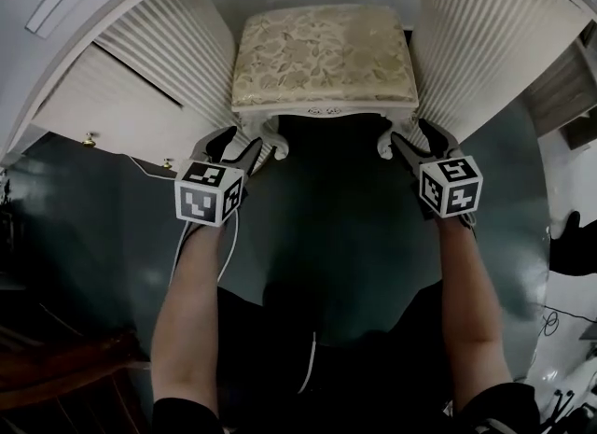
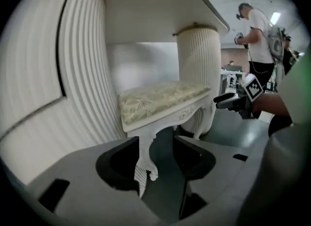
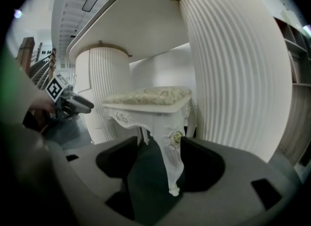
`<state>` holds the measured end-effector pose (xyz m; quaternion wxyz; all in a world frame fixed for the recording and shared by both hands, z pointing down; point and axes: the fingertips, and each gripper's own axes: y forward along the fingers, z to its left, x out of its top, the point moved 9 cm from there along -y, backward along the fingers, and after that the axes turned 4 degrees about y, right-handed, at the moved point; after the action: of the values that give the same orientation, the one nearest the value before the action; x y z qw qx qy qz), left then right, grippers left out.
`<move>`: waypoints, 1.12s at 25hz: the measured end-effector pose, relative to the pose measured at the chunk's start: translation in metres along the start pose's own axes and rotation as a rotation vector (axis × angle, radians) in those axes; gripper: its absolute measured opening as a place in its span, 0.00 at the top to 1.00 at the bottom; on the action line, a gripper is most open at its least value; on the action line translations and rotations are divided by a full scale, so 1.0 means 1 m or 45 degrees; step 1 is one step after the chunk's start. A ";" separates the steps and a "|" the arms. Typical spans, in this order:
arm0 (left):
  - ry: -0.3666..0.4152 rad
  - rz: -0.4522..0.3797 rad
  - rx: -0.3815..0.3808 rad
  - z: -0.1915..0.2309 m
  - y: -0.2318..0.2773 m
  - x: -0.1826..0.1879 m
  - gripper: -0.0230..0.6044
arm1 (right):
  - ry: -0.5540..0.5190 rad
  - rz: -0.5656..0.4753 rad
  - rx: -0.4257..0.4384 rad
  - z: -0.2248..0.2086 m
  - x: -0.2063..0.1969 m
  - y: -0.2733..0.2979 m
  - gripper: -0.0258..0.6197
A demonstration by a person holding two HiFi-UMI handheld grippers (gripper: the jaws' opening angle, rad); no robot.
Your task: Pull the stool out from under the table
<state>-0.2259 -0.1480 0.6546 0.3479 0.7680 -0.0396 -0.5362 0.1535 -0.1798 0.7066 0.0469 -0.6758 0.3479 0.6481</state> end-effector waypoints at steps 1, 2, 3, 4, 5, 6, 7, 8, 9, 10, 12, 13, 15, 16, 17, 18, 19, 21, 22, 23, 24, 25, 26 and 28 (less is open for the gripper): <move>0.016 0.005 -0.006 0.002 0.007 -0.004 0.58 | -0.030 0.019 -0.003 0.001 -0.003 0.001 0.53; -0.001 0.006 -0.003 0.006 0.012 -0.011 0.55 | -0.068 0.040 -0.009 0.001 -0.007 0.001 0.53; -0.042 0.004 0.009 0.011 0.016 -0.019 0.53 | -0.101 0.061 -0.015 0.001 -0.010 0.001 0.53; -0.094 -0.001 0.025 0.015 0.020 -0.026 0.51 | -0.119 0.074 -0.018 0.001 -0.012 0.002 0.53; -0.147 -0.011 0.036 0.019 0.023 -0.032 0.51 | -0.120 0.077 -0.019 0.000 -0.013 0.002 0.53; -0.191 -0.023 0.037 0.022 0.027 -0.036 0.51 | -0.111 0.072 -0.020 0.000 -0.013 0.002 0.53; -0.218 -0.039 0.027 0.025 0.032 -0.037 0.51 | -0.103 0.061 -0.023 0.000 -0.012 0.003 0.53; -0.220 -0.057 0.013 0.027 0.037 -0.035 0.53 | -0.100 0.050 -0.026 0.000 -0.012 0.004 0.53; -0.196 -0.070 0.003 0.028 0.041 -0.033 0.53 | -0.101 0.042 -0.029 0.000 -0.011 0.006 0.54; -0.151 -0.073 -0.004 0.028 0.044 -0.032 0.53 | -0.103 0.039 -0.030 0.002 -0.011 0.008 0.54; -0.055 -0.063 -0.015 0.026 0.049 -0.032 0.53 | -0.110 0.040 -0.035 0.004 -0.011 0.012 0.54; -0.025 -0.056 -0.018 0.025 0.051 -0.033 0.53 | -0.115 0.043 -0.041 0.004 -0.012 0.013 0.54; -0.013 -0.044 -0.015 0.026 0.055 -0.037 0.53 | -0.112 0.046 -0.053 0.002 -0.012 0.014 0.54; -0.020 -0.037 -0.012 0.027 0.057 -0.040 0.53 | -0.102 0.045 -0.062 0.001 -0.012 0.014 0.55; -0.026 -0.031 -0.011 0.028 0.059 -0.044 0.53 | -0.091 0.042 -0.075 0.000 -0.012 0.014 0.57; -0.030 -0.024 -0.013 0.029 0.060 -0.046 0.53 | -0.082 0.037 -0.090 -0.001 -0.012 0.014 0.59; -0.032 -0.020 -0.018 0.030 0.062 -0.047 0.53 | -0.073 0.031 -0.104 -0.002 -0.011 0.015 0.61; -0.040 -0.020 -0.023 0.031 0.065 -0.047 0.55 | -0.054 0.022 -0.121 -0.004 -0.011 0.016 0.65; -0.052 -0.021 -0.021 0.031 0.067 -0.047 0.55 | -0.041 0.021 -0.126 -0.005 -0.011 0.016 0.66; -0.071 -0.021 -0.015 0.031 0.069 -0.046 0.56 | -0.026 0.020 -0.133 -0.005 -0.010 0.017 0.66; -0.096 -0.018 -0.009 0.032 0.070 -0.046 0.56 | -0.010 0.017 -0.141 -0.006 -0.009 0.017 0.64; -0.122 -0.010 -0.004 0.032 0.069 -0.044 0.57 | 0.007 0.011 -0.147 -0.007 -0.008 0.017 0.63; -0.144 0.000 0.001 0.033 0.067 -0.042 0.56 | 0.022 0.001 -0.148 -0.009 -0.007 0.015 0.63; -0.163 0.022 0.010 0.035 0.056 -0.035 0.56 | 0.040 -0.018 -0.142 -0.011 -0.004 0.012 0.63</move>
<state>-0.2528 -0.1926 0.7085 0.3463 0.7332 -0.0706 -0.5809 0.1569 -0.1929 0.7161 0.0081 -0.6898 0.3071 0.6556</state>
